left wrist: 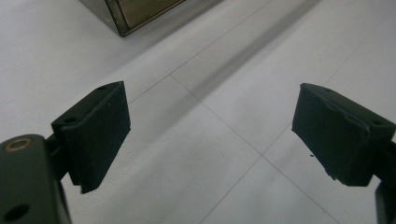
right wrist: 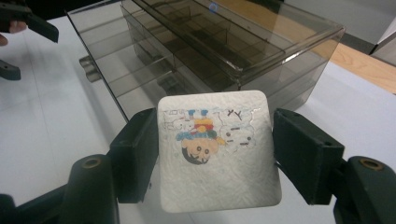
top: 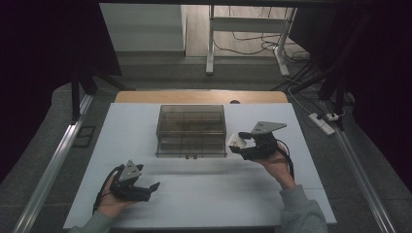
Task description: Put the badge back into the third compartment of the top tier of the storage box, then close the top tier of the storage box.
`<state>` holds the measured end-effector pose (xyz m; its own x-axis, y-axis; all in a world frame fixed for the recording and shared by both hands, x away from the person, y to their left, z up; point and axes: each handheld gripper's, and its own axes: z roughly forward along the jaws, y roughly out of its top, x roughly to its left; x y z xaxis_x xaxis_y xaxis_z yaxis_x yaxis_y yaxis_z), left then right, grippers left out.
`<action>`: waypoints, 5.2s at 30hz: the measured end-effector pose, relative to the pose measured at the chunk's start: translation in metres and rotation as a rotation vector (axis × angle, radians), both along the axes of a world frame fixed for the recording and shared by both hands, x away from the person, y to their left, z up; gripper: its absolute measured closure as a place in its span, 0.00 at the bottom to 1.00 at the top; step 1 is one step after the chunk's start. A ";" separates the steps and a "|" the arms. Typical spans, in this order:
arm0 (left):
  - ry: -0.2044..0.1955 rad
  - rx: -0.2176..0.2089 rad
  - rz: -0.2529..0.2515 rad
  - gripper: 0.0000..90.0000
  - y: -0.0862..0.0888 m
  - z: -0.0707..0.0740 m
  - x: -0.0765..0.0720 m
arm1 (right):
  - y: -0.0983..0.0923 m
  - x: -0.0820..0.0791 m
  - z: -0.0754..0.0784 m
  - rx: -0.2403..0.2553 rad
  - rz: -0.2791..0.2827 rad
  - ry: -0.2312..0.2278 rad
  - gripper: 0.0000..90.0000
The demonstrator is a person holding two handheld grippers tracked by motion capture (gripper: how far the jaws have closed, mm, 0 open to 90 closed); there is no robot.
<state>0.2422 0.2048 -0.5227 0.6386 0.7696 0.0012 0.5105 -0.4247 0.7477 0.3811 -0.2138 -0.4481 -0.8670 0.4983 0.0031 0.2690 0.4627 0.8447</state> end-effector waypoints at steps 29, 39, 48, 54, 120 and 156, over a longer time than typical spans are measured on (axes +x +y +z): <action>0.002 0.005 -0.004 0.13 -0.001 -0.001 0.000 | 0.019 -0.011 0.014 0.073 0.042 -0.043 0.37; 0.003 0.009 -0.005 0.13 -0.001 -0.001 0.000 | 0.027 -0.013 0.016 0.075 0.057 -0.054 0.37; 0.004 0.011 -0.006 0.13 -0.002 -0.001 0.000 | 0.036 -0.013 0.017 0.080 0.064 -0.060 0.37; 0.006 0.012 -0.007 0.13 -0.002 -0.001 0.001 | 0.040 -0.011 0.018 0.081 0.071 -0.066 0.37; 0.010 0.014 -0.007 0.13 -0.001 -0.001 0.000 | 0.063 -0.006 0.005 0.037 0.085 -0.061 0.33; 0.009 0.012 -0.002 0.13 0.000 -0.001 0.001 | 0.071 -0.037 0.005 0.040 0.109 -0.077 0.36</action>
<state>0.2428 0.2049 -0.5240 0.6403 0.7681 0.0048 0.5160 -0.4348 0.7380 0.3441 -0.1424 -0.4428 -0.9144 0.4021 -0.0474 0.1527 0.4509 0.8794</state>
